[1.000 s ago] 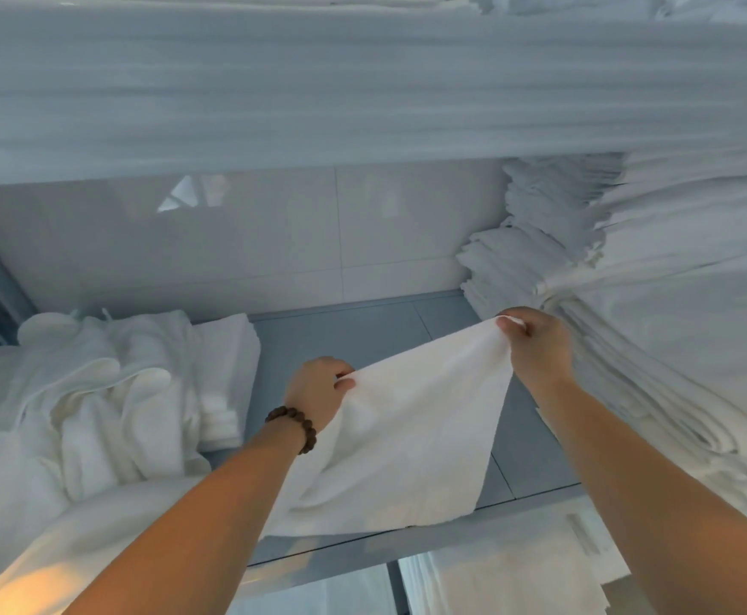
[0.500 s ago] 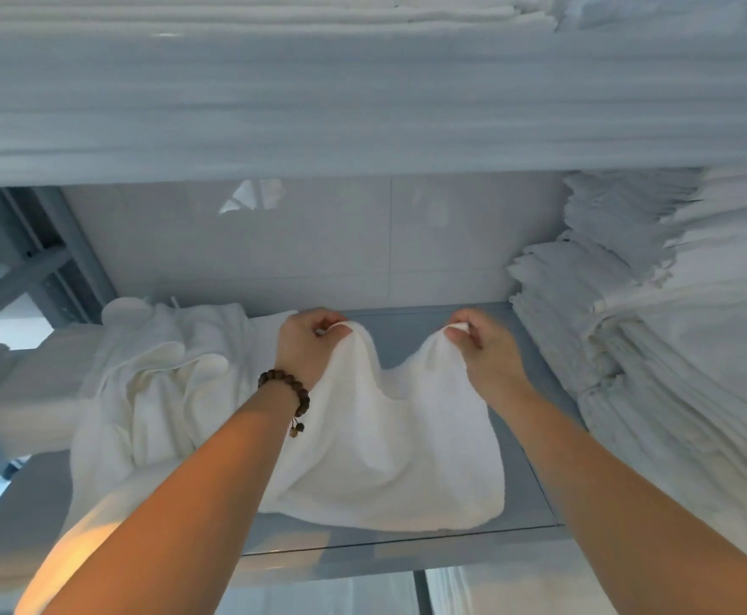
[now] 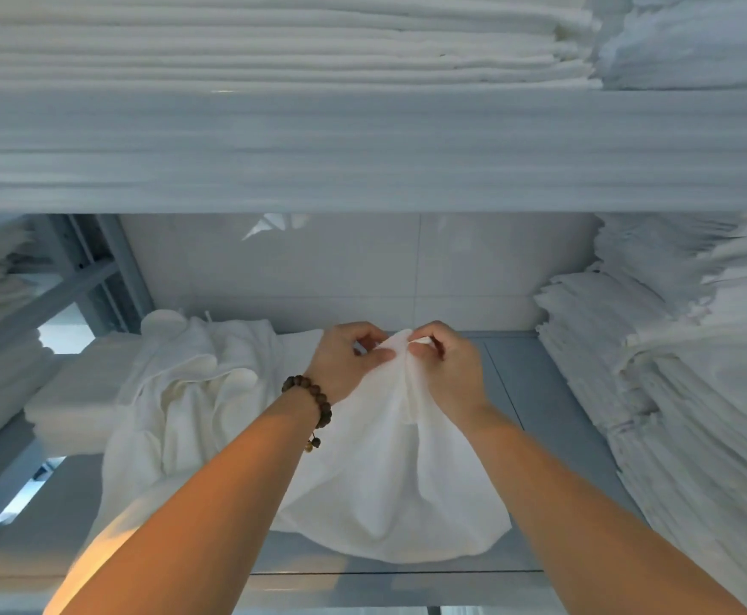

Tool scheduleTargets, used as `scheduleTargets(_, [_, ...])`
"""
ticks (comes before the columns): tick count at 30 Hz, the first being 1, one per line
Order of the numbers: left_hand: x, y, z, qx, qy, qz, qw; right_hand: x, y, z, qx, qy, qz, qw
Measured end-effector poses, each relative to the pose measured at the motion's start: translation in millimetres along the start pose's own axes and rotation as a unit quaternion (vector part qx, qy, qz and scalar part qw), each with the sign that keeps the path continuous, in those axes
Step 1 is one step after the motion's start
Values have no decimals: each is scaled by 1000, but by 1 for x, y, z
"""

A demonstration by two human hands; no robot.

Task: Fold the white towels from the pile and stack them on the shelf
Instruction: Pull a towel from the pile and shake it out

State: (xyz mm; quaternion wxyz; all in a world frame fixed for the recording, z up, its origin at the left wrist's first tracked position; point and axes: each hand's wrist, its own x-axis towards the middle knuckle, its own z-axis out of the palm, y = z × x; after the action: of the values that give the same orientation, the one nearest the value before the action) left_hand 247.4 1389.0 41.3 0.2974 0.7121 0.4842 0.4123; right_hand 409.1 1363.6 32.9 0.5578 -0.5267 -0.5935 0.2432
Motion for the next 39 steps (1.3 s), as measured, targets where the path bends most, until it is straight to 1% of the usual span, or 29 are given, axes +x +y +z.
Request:
scheduleTargets(4, [-12,-18,-5,49,-56,-20,997,12,9,-6,-31,40,-1,999])
scheduleTargets(6, [-16,-26,-4,85,-69,-24,994,16,15,-12,-45,57,9,997])
scheduleTargets(10, [-17,-40,-3,136,-47,-24,989,23,28,-34,-84,103,18,991])
scheduleTargets(15, [-14,-47,2,192,-22,-24,981,32,49,-77,-143,160,52,975])
scheduleTargets(18, [-14,-51,9,215,-11,-26,976,34,59,-108,-177,189,60,964])
scheduleTargets(21, [-13,-57,16,239,3,-45,970,35,67,-137,-201,231,78,949])
scheduleTargets(24, [-14,-60,22,240,31,-53,969,32,76,-155,-220,260,91,936])
scheduleTargets(26, [-14,-56,27,212,56,-43,975,29,81,-159,-227,240,104,938])
scheduleTargets(28, [-10,-47,32,176,64,-36,982,26,84,-154,-218,201,114,948])
scheduleTargets(31, [-2,-29,40,139,37,-21,989,18,76,-135,-121,143,82,979])
scheduleTargets(33, [4,-17,44,111,19,-13,994,11,63,-118,-82,102,52,990])
scheduleTargets(35, [7,-6,47,88,6,-7,996,6,51,-101,-66,50,31,996])
scheduleTargets(39, [13,13,53,72,-3,2,997,-3,28,-67,-22,-61,26,998])
